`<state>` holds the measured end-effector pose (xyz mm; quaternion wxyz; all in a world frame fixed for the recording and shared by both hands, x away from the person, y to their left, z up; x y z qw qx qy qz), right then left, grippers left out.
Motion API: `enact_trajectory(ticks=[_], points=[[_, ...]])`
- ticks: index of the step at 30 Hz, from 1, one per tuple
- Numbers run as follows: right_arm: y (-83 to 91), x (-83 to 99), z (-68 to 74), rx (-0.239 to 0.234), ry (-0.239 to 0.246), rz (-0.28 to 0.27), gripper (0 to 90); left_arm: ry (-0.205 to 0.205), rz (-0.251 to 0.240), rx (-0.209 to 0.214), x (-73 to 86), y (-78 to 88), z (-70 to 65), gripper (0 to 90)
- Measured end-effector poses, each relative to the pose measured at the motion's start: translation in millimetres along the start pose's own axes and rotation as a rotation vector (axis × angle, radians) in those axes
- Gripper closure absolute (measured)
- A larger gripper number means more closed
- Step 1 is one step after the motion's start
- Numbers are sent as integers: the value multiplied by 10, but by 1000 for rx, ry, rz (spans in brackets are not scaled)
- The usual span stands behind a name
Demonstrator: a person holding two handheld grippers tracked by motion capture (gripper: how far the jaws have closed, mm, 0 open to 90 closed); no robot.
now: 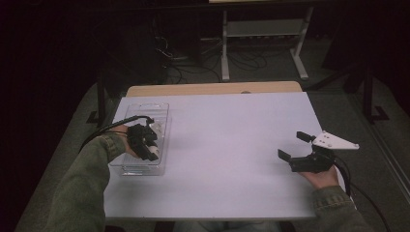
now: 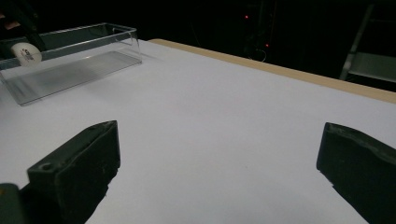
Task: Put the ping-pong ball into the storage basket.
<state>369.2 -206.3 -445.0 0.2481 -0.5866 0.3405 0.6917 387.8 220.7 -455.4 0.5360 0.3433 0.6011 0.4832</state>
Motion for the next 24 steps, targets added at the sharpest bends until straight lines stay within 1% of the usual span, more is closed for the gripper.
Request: enact_trajectory(ticks=[4, 13, 15, 19, 21, 22, 24], points=[[-2, 4, -1, 1, 2, 2, 0, -1, -1, 3, 8, -34, 7, 503], [-3, 13, 0, 2, 0, 6, 0, 21, -6, 22, 41, -157, 13, 503], [-4, 16, 0, 2, 0, 7, 0, 22, -5, 28, 52, -178, 11, 503], [-6, 21, -2, 1, 1, 9, 0, 22, 13, 36, 77, -219, 5, 503], [-6, 21, -1, 1, 1, 9, 0, 22, 13, 36, 77, -219, 5, 503], [-6, 21, -1, 1, 1, 9, 0, 27, 3, 41, 66, -236, -1, 503], [-7, 23, -1, 1, 1, 10, 0, 26, 8, 43, 76, -248, 0, 503]])
Point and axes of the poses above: each handheld gripper's, and its own axes: y roughly backward along the jaws, x roughly out of its underside, z roughly to its left, the point moved 10 cm from there along -y, roughly forward along the jaws, and after that the axes turned 7 degrees about -z, right-handed, at the moved point
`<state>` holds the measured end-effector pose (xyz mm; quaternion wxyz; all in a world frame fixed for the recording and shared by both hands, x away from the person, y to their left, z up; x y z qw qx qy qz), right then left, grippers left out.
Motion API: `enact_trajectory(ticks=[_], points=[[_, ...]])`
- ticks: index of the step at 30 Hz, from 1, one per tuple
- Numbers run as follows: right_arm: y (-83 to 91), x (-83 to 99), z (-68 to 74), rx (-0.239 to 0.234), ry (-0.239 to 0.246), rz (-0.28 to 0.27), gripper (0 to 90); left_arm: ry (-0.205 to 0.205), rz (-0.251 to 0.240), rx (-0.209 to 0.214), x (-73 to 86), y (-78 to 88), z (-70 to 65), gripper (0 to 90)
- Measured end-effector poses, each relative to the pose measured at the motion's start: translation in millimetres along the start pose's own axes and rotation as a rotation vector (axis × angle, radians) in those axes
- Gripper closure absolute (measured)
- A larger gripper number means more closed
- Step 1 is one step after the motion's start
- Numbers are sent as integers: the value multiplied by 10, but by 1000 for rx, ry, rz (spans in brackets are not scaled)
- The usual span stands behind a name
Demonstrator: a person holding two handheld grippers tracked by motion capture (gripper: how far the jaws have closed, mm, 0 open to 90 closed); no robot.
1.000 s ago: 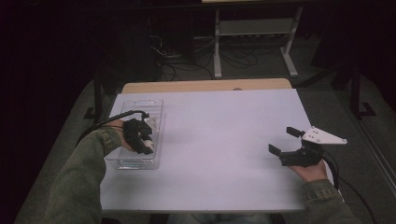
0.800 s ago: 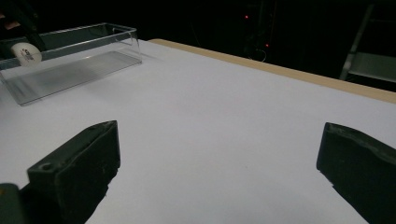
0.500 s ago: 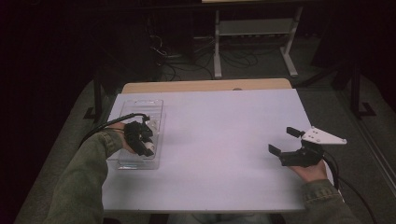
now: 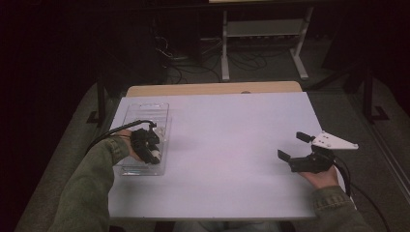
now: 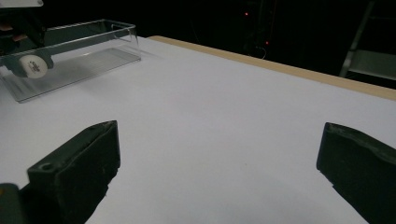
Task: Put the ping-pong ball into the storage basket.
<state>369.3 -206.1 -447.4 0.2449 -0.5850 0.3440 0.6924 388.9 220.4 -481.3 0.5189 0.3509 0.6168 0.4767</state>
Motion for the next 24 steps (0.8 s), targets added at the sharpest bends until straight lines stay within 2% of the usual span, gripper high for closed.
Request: enact_trajectory(ticks=[8, 13, 16, 24], points=[[1, 1, 1, -1, -1, 1, 0, 11, -1, 0, 31, -14, 4, 502], [1, 3, 2, -2, -1, 2, 0, 3, 3, -14, 45, -17, 10, 497], [1, 3, 1, -1, -2, 2, 0, 2, 3, -37, 44, -14, 19, 430], [3, 3, 6, 0, 0, 3, 0, -6, -6, -62, 29, 25, 43, 365]])
Point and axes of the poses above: each handheld gripper's, and its own axes: y roughly backward along the jaws, x roughly out of its underside, z roughly to its left, the point moved 10 cm from there along -y, roughly forward along the jaws, and after that the axes turned 7 degrees about -z, right-handed, at the moved point
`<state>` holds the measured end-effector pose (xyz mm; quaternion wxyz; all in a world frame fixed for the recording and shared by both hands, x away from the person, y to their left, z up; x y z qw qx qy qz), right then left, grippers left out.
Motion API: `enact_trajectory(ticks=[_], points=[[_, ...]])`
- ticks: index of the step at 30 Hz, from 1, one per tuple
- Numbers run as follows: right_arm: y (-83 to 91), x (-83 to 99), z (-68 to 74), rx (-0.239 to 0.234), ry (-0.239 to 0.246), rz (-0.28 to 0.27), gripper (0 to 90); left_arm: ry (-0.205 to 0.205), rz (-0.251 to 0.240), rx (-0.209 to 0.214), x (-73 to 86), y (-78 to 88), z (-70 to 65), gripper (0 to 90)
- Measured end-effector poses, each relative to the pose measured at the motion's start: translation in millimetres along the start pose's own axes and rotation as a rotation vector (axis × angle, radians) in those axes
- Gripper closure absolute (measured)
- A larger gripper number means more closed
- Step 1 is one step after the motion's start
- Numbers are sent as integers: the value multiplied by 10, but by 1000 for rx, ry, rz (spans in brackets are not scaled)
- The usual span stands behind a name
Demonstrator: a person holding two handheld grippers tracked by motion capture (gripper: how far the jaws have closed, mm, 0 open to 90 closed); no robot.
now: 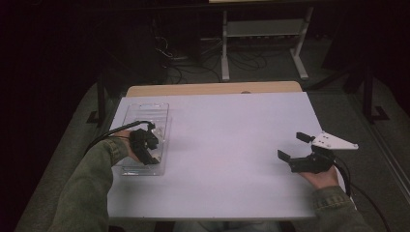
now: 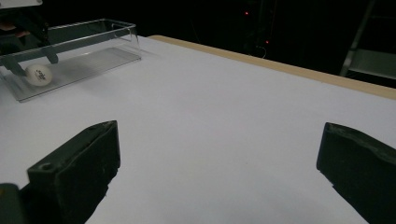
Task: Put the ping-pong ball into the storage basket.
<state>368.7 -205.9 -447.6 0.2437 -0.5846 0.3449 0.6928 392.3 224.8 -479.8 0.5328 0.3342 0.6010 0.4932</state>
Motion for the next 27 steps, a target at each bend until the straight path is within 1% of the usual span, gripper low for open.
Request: enact_trajectory(ticks=[2, 5, 8, 14, 17, 20, 23, 24, 27], points=[[-2, 4, 2, 0, 1, 2, 0, 9, -7, -8, -12, 9, 2, 337], [-3, 9, 3, -2, 0, 5, 0, -4, -16, -21, -49, 37, 23, 330], [5, 4, 0, -2, -2, 1, 0, -6, -22, -20, -82, 64, 26, 327], [26, 1, -16, 3, -6, -4, 0, -10, -19, -24, -123, 141, 18, 276], [27, 4, -11, 3, -4, -2, 0, -3, 0, -22, -123, 177, 8, 240], [34, -1, -14, 4, -4, -4, 0, -3, 23, -34, -119, 213, 19, 210], [43, -10, -27, 9, -9, -9, 0, 5, 19, -41, -131, 250, 23, 188], [44, -11, -27, 9, -9, -10, 0, 2, 22, -44, -130, 267, 28, 184], [43, -13, -13, 5, -7, -9, 0, 4, 10, -52, -147, 321, 30, 172]])
Point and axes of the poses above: each handheld gripper's, and its own axes: y roughly backward along the jaws, x roughly out of its underside, z roughly to its left, the point moved 10 cm from there along -y, roughly forward along the jaws, and after that the axes turned 7 degrees about -z, right-handed, at the moved point
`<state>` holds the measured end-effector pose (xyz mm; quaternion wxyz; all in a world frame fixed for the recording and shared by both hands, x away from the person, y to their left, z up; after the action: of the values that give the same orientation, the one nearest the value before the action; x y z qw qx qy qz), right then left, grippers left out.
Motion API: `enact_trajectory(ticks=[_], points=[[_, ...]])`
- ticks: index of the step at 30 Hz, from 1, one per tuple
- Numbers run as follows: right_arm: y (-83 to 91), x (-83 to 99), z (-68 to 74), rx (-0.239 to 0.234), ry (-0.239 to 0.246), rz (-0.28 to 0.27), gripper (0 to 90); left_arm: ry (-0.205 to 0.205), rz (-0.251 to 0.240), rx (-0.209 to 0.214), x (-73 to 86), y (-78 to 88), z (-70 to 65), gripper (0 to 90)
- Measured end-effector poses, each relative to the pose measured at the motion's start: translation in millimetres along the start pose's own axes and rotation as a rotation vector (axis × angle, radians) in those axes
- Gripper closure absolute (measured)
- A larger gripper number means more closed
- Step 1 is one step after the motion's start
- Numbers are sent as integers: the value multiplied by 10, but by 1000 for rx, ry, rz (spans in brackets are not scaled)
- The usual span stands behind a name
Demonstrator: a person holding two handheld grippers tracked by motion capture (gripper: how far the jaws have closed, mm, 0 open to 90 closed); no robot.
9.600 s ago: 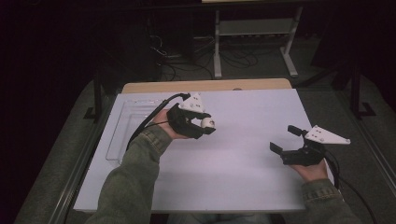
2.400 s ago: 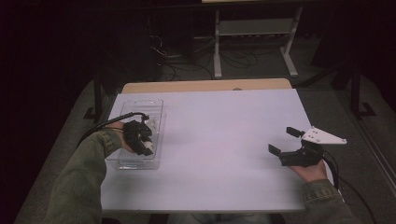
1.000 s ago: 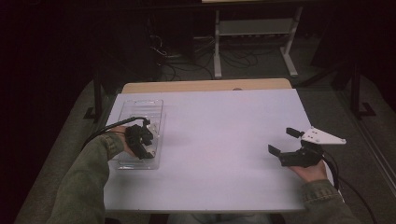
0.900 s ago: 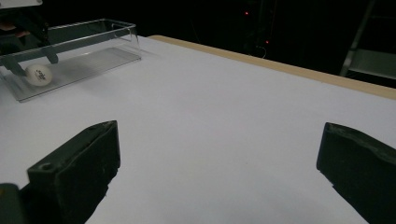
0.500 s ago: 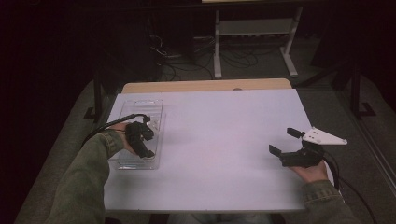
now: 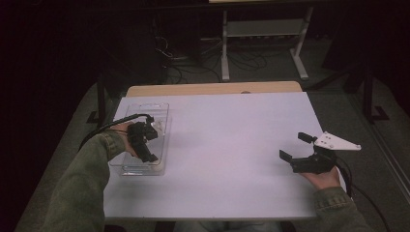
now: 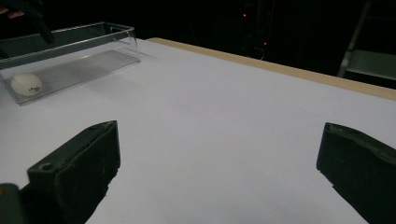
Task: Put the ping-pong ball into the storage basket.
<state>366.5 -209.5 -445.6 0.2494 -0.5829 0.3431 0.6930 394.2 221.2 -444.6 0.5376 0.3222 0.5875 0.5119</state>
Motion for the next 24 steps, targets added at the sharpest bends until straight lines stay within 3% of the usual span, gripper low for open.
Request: enact_trajectory(ticks=[8, 13, 17, 24], points=[[4, -9, -3, -3, 0, -3, 0, 14, -40, 62, -90, 164, -125, 69], [4, -12, 6, -4, -1, -4, 0, 25, -48, 39, -98, 200, -116, 0], [7, -15, -9, -1, -3, -7, 0, 24, -63, 39, -107, 227, -131, 0], [0, -16, -9, 0, -2, -7, 0, 44, -133, 3, -125, 299, -125, 0]])
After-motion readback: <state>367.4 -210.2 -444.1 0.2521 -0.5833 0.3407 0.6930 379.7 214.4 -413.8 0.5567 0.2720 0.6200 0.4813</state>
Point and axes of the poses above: each handheld gripper's, and its own axes: y roughly backward along the jaws, x roughly out of its underside, z roughly to its left, the point moved 10 cm from there along -y, roughly forward along the jaws, and after that the axes turned 7 degrees about -z, right-handed, at the moved point
